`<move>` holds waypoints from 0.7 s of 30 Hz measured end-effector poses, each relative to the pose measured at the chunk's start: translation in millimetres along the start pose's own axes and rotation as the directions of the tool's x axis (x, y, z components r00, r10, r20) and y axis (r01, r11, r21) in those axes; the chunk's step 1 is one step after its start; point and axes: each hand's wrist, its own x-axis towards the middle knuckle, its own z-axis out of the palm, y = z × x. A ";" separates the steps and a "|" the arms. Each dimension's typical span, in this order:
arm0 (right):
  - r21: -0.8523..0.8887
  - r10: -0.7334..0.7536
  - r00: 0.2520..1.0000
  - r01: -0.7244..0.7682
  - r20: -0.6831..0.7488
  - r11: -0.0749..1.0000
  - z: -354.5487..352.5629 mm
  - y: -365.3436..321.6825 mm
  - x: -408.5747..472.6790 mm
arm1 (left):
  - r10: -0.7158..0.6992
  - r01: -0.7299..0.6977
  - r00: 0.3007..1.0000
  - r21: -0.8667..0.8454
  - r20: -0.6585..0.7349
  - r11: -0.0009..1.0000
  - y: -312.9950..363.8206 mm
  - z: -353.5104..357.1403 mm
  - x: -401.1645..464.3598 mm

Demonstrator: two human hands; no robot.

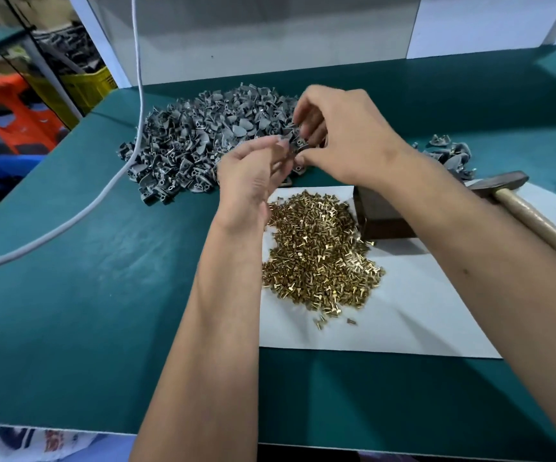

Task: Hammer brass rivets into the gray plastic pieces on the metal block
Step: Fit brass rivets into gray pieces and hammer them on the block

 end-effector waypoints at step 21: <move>-0.103 -0.009 0.936 0.049 0.353 0.994 -7.1 -10.5 -37.3 | 0.081 -0.079 0.992 -0.024 0.095 0.997 -5.6 2.6 -1.0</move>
